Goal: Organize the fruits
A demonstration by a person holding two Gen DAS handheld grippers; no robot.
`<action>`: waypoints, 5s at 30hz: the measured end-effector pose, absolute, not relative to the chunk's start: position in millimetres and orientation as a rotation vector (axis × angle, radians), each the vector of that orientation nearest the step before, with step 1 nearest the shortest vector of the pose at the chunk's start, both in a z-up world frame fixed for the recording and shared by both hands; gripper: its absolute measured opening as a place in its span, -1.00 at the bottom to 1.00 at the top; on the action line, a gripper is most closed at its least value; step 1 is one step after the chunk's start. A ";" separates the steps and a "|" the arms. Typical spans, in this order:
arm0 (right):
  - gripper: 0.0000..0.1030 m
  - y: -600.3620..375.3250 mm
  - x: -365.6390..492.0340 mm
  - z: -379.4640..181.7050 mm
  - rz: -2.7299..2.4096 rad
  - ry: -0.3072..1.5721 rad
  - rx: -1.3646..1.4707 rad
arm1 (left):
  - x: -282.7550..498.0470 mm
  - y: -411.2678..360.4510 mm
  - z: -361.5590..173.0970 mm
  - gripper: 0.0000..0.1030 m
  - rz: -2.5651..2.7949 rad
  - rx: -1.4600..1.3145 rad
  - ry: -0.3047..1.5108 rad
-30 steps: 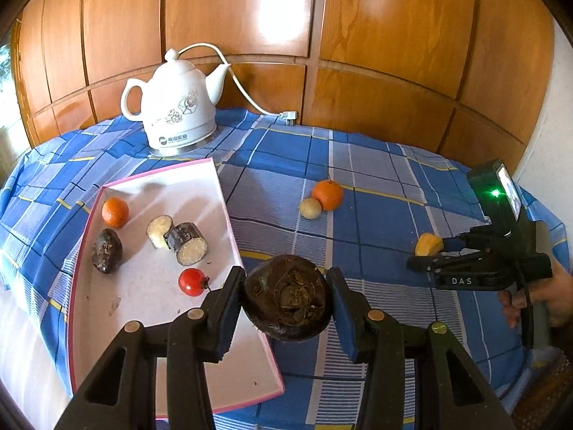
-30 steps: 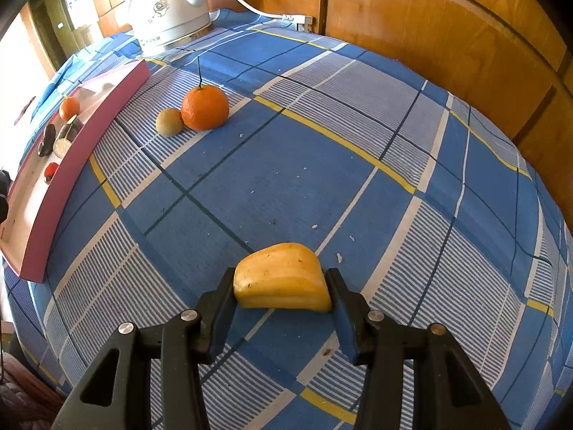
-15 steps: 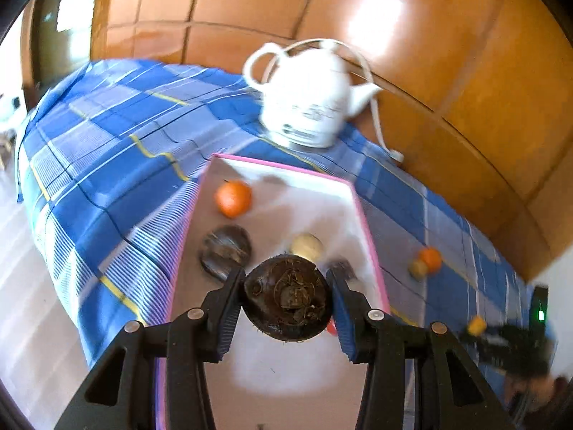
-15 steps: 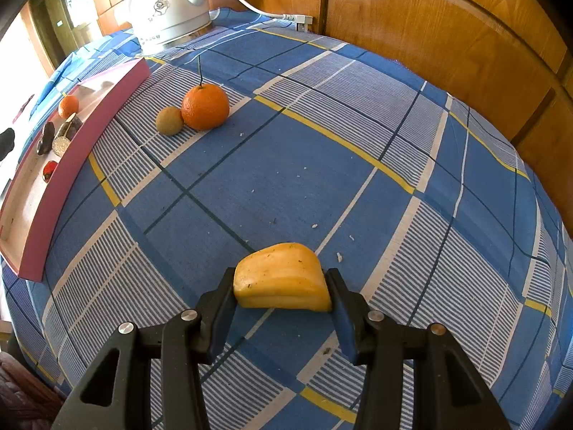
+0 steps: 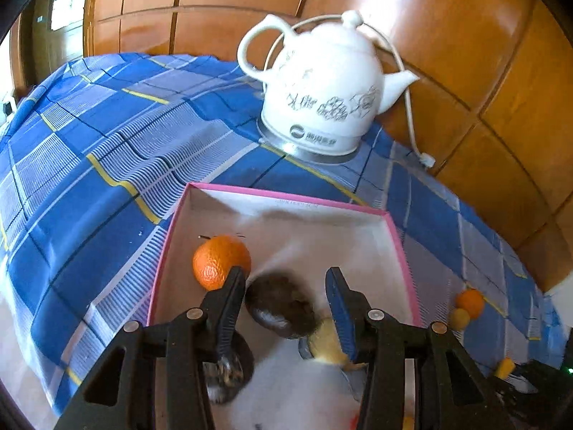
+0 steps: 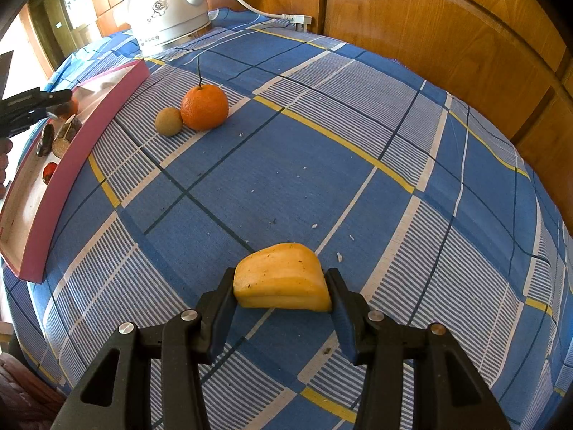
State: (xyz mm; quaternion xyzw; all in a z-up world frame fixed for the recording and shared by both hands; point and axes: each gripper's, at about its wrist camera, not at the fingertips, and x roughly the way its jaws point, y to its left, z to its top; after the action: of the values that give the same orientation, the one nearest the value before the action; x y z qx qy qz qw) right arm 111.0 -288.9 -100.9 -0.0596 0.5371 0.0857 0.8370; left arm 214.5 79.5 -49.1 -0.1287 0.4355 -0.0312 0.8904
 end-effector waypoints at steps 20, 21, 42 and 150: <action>-0.04 -287.7 111.6 -100.4 0.177 1.139 -0.132 | 106.9 67.2 -34.1 0.15 0.038 -0.162 0.833; -0.04 -287.7 111.5 -100.4 0.177 1.139 -0.131 | 103.0 66.6 -34.9 0.15 0.040 -0.162 0.838; -0.03 -286.9 112.8 -100.2 0.172 1.140 -0.131 | 62.0 39.6 -28.7 0.20 0.009 -0.091 0.827; 0.24 -206.0 99.3 -46.6 0.398 1.010 -0.107 | 39.9 67.2 -13.9 0.22 0.009 -0.097 0.789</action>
State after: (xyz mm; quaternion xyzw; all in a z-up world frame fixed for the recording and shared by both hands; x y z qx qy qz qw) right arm 99.3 -206.0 -46.6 -0.0510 0.4801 0.1891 0.8551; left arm 39.9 67.2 -13.9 -0.0473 0.3844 0.0043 0.9219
